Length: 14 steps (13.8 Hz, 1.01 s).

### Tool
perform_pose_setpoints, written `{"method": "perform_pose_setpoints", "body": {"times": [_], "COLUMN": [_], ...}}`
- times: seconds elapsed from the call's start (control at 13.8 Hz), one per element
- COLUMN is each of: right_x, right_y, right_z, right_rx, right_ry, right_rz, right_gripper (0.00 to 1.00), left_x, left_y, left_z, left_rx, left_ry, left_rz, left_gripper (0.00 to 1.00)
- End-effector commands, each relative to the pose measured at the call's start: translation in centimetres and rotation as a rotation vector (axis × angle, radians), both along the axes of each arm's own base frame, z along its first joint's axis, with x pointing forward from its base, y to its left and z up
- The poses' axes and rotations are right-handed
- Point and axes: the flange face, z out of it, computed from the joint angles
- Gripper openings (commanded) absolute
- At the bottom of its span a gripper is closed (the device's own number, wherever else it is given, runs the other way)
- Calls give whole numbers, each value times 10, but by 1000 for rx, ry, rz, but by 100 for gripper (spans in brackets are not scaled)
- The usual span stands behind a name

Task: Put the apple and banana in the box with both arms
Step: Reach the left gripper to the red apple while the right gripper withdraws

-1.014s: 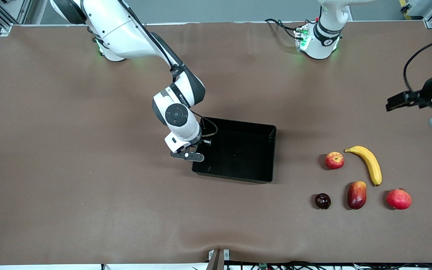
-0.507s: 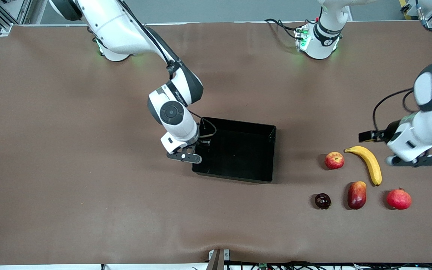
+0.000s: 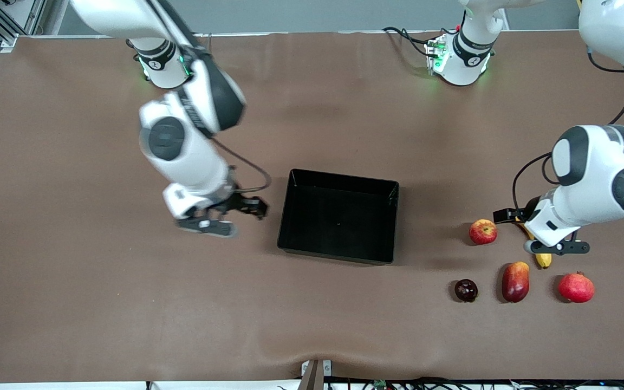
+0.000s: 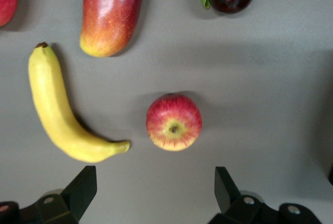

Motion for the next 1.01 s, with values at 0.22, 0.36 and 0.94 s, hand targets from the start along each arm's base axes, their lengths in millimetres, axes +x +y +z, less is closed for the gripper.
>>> {"method": "perform_pose_setpoints", "body": {"times": [0.22,0.36,0.94], "right_x": [-2,-8,-63], "right_y": [-121,-167,-291], "right_z": [67,96,193], "right_rx": [-29,-32,-51], "right_ry": [21,9,-11], "right_rz": [136,167,228], "right_gripper": [100,100,100], "left_x": [0,0,-6], "left_y": [-10,-13,-21], "left_z": [-66,-77,-106], "left_rx": [-19,-22,-13], "left_ry": [-71,-73,-35], "left_rz": [50,52,33], "left_gripper": [100,100,100]}}
